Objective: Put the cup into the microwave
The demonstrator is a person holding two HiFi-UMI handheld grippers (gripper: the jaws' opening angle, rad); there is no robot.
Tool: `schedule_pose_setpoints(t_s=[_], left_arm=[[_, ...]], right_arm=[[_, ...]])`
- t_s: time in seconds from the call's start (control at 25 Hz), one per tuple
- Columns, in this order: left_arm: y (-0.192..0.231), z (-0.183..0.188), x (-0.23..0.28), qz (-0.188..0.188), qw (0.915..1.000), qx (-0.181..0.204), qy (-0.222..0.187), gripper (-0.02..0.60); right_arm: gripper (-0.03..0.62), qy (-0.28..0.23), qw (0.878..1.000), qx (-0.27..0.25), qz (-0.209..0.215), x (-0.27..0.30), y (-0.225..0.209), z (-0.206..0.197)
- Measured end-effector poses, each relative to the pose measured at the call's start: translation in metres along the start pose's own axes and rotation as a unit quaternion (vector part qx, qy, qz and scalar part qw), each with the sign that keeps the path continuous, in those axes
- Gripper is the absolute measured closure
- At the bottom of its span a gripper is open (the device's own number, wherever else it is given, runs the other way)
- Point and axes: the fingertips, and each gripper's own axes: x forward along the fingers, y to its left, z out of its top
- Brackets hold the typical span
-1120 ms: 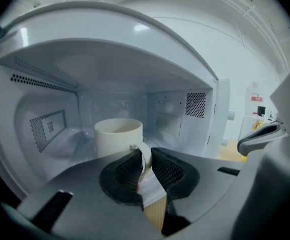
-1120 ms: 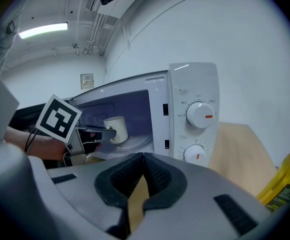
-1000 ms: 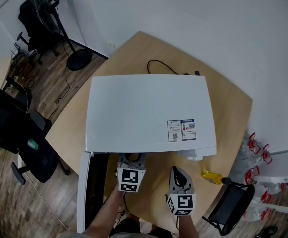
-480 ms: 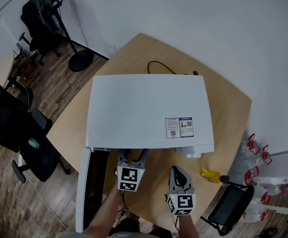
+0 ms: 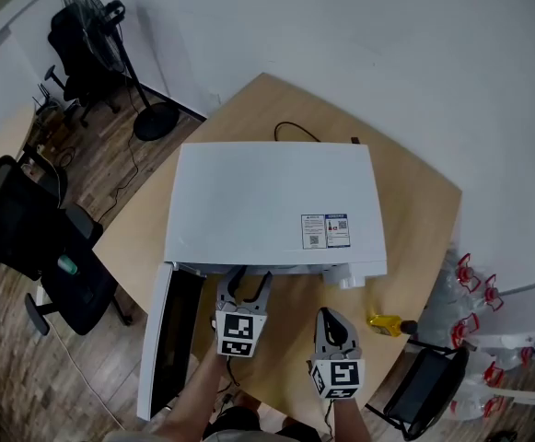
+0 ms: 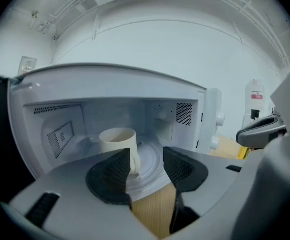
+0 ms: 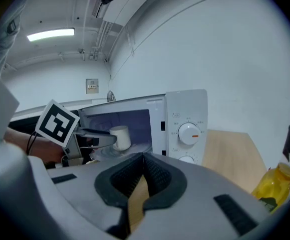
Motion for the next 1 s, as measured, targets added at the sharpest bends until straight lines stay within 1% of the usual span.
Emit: schedule_pose_setpoints(t_s=[0.44,0.76,1.0], left_arm=[[-0.028,0.029,-0.044,0.011,0.9997,0.012,-0.018,0.361],[-0.055,0.05,-0.087,0.023,0.9989,0.021,-0.034,0.378],[-0.074,0.063,-0.124,0.043,0.9978,0.022,-0.046,0.407]], right_arm=[[0.577,-0.032,0.999,-0.022,0.013,-0.032,-0.009,0.034],[0.577,-0.062,0.997,-0.039,0.029,-0.061,-0.013,0.06],[0.577,-0.088,0.994,-0.051,0.049,-0.085,-0.011,0.077]])
